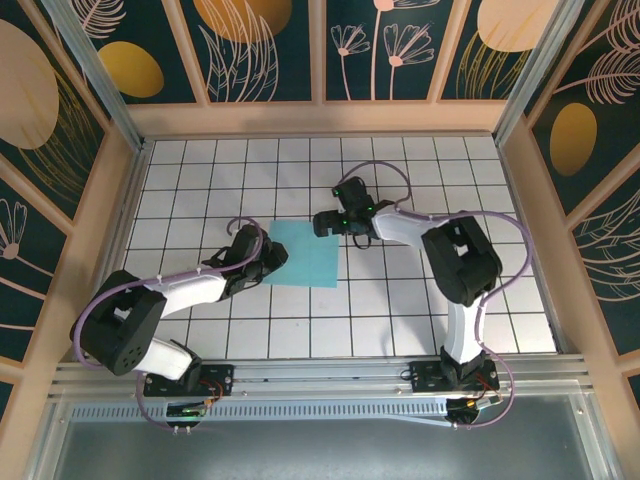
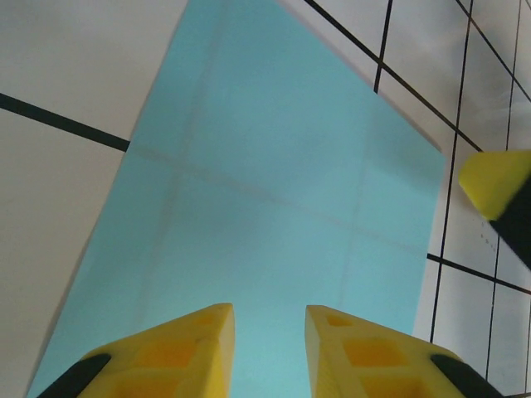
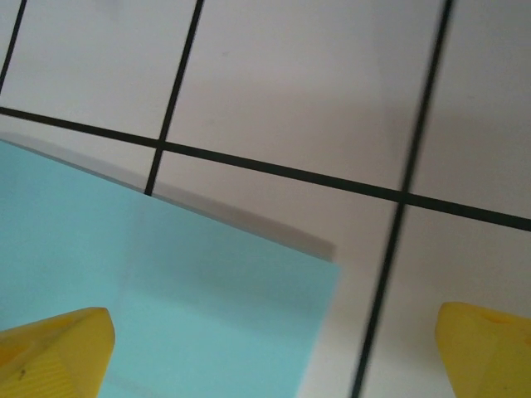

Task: Fold a paper plane with a square sheet of paper (fold left side to right side)
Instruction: Move the square sheet of paper to the center of the table, then pick up the square sheet of paper from the center of the table.

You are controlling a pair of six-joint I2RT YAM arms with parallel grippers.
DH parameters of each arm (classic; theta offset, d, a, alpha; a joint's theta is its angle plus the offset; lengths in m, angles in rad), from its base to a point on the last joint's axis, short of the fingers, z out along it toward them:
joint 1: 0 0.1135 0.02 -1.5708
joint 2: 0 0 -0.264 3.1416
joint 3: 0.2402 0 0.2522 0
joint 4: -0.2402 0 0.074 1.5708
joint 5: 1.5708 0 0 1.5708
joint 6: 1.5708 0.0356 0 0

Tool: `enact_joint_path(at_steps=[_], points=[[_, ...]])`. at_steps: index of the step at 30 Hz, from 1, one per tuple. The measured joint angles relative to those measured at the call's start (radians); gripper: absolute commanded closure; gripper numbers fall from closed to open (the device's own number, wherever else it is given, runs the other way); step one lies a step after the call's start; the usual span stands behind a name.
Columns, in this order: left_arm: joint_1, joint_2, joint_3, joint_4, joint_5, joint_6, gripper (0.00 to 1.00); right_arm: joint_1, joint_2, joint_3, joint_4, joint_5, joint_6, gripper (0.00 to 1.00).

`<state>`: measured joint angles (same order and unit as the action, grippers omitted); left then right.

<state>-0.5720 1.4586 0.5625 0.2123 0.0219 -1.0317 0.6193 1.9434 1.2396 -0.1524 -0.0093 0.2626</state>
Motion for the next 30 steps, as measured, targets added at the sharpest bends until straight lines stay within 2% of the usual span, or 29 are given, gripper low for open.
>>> enact_joint_path(at_steps=[7, 20, 30], points=[[0.015, 0.039, 0.000, 0.001, 0.026, 0.021, 0.76, 0.042, 0.071, 0.101, -0.039, 0.037, -0.003, 0.05], [0.016, 0.106, -0.001, 0.016, 0.048, 0.034, 0.79, 0.066, 0.123, 0.131, -0.064, 0.058, -0.006, 0.04], [0.016, 0.118, -0.001, 0.039, 0.050, 0.033, 0.79, 0.089, 0.126, 0.136, -0.076, 0.063, -0.006, 0.08]])
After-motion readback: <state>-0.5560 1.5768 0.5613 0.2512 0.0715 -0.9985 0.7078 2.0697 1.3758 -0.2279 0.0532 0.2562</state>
